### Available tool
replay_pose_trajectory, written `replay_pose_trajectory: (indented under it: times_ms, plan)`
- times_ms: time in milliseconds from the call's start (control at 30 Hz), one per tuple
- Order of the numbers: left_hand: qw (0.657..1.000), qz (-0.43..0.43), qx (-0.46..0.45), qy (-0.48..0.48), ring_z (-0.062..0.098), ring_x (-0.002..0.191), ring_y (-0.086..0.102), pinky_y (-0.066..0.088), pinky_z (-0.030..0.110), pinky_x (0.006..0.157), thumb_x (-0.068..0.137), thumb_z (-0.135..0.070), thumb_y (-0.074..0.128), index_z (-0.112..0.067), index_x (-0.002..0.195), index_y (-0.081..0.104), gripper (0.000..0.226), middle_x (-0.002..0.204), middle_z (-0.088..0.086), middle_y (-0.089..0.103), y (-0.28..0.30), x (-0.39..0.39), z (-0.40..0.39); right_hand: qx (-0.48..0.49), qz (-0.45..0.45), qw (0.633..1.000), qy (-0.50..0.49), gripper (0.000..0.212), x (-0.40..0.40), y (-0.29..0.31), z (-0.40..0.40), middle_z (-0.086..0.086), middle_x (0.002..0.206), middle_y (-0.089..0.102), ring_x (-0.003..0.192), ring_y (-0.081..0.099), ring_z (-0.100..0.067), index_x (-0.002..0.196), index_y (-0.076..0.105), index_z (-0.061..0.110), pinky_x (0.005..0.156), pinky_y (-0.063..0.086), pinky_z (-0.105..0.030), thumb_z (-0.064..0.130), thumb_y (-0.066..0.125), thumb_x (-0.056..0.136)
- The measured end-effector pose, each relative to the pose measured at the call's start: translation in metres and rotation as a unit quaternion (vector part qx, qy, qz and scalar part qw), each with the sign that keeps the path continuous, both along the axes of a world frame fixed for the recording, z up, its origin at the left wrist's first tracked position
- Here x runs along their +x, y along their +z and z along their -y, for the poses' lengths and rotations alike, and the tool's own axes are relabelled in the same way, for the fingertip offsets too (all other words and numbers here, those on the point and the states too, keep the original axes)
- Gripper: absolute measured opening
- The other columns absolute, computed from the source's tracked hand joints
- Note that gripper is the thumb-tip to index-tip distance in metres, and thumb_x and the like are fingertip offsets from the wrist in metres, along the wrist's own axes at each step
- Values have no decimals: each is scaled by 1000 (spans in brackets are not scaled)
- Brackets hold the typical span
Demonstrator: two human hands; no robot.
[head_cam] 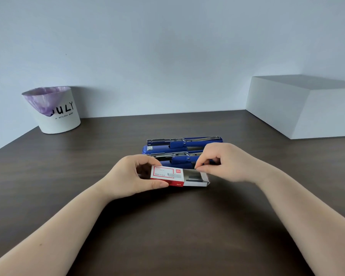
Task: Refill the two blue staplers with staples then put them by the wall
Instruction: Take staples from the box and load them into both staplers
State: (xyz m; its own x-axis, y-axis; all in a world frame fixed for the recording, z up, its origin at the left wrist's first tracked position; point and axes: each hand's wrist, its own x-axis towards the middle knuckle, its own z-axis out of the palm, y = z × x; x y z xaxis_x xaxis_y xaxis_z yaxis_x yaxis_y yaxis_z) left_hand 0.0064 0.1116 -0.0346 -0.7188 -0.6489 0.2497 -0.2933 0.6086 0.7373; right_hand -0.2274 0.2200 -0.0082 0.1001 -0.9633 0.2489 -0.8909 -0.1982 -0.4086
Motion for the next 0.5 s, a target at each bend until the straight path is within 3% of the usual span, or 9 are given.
replay_pose_trajectory:
  times_ms: [267, 367, 433, 500]
  plan:
    - [999, 26, -24, 2, 1, 82, 68, 54, 15, 76, 48, -53, 77, -28, 88, 70, 47, 93, -19, 71, -3, 0, 5, 28, -64, 998, 6, 12, 12, -6, 9, 10, 75, 64, 82, 58, -9, 83, 76, 18, 76, 45, -20, 19, 64, 82]
    - [998, 41, -38, 1, 1, 84, 67, 52, 15, 76, 50, -56, 80, -32, 87, 69, 46, 95, -21, 68, -4, 0, 6, 15, -70, 997, 13, 12, 14, -8, 11, 5, 79, 67, 80, 56, -8, 78, 73, 17, 74, 43, -18, 19, 62, 83]
    - [996, 58, -74, 1, 6, 87, 64, 51, 18, 76, 49, -63, 77, -37, 85, 67, 46, 95, -18, 67, -5, 0, 6, -10, -36, 999, 4, 10, 16, -8, 11, 9, 79, 62, 77, 53, -4, 78, 68, 18, 71, 38, -9, 20, 61, 86]
    - [992, 72, -103, -12, 13, 87, 61, 50, 26, 75, 46, -75, 69, -38, 87, 66, 55, 89, -10, 68, -5, 0, 6, -38, 13, 999, -32, 10, 15, -8, 10, 13, 78, 59, 72, 53, -2, 82, 63, 17, 67, 39, -8, 21, 58, 89]
